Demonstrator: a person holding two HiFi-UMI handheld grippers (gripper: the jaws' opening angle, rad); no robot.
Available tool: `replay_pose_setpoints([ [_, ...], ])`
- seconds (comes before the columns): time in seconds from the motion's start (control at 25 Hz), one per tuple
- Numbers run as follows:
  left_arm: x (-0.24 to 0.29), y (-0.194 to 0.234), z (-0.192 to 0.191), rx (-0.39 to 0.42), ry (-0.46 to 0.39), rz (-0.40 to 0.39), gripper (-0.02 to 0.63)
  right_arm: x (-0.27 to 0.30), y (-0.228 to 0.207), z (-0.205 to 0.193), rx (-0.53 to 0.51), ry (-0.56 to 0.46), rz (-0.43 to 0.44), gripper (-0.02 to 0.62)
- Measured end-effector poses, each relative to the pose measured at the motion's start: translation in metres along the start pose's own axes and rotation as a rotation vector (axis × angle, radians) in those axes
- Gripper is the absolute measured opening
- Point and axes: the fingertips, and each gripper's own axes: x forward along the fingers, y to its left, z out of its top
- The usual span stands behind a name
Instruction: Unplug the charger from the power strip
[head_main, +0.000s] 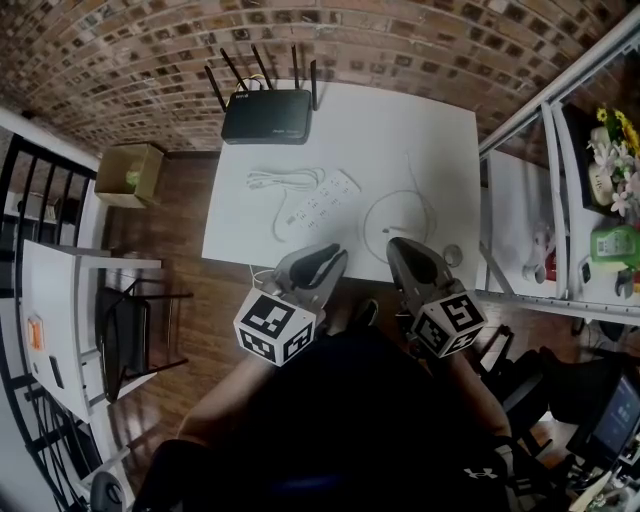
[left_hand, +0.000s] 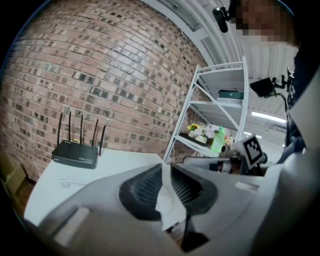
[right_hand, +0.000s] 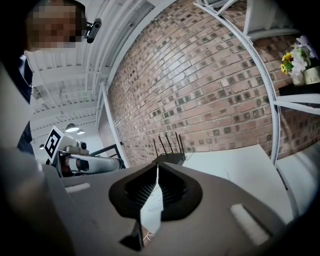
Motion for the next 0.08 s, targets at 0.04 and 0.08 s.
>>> replay_pose_setpoints([
  [0.04,0.0004,-0.0004,0.0003,0.001,0.001,-0.001,0.054,-0.0002,-0.0003,0.0008,0.0,-0.001,-0.001,0.017],
  [0.08,0.0008,-0.0007,0.0007,0.003,0.002,-0.002,0.054,-0.0003,-0.0006,0.0016,-0.001,-0.002,-0.001,0.017],
])
